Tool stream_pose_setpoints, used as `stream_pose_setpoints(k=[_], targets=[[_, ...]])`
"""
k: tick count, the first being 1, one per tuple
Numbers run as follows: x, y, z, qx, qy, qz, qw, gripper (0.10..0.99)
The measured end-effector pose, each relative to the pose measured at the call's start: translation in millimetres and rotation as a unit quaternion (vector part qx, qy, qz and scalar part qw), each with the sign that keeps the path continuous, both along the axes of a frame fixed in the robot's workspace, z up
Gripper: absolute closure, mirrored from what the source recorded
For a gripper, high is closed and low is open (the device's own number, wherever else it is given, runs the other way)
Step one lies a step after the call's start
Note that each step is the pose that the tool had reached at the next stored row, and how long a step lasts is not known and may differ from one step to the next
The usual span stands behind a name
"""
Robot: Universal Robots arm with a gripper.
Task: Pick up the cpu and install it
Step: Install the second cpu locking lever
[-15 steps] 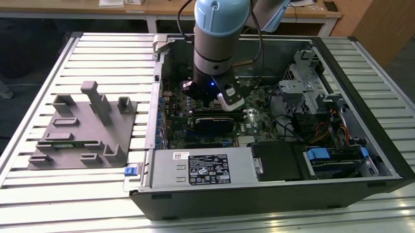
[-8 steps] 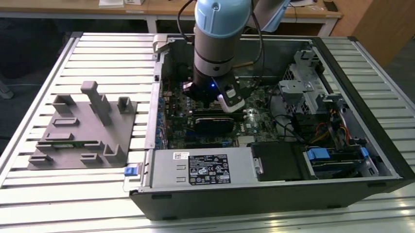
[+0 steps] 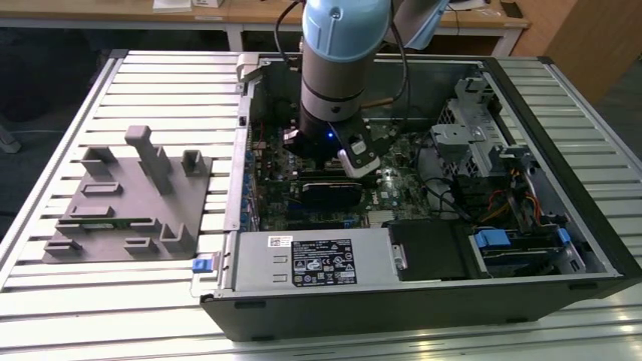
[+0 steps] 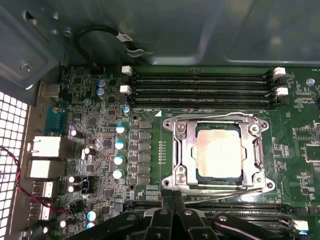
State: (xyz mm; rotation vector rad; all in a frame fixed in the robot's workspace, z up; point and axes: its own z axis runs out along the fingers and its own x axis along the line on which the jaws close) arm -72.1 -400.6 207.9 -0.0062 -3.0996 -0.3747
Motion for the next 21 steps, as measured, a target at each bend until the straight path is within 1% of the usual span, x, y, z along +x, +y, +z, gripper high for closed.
stream_pose_setpoints(k=[2,4,6,10,12,16,21], targets=[[0.1,-0.2,-0.2,0.0002,-0.0001,0.000,1.0000,0.969],[0.1,-0.4,-1.8,0.0031,0.0000,0.000,1.0000,0.969],[0.0,-0.5,-3.9,0.0079,0.0000,0.000,1.0000,0.969],[0.0,-0.6,-7.1,0.0201,0.0000,0.000,0.9998,0.969],[0.0,-0.7,-7.9,0.0236,0.0000,0.000,0.9997,0.969],[0.1,-1.0,-9.7,0.0270,0.0000,0.000,0.9996,0.969],[0.0,-1.3,-12.0,0.0285,0.0000,0.000,0.9996,0.969]])
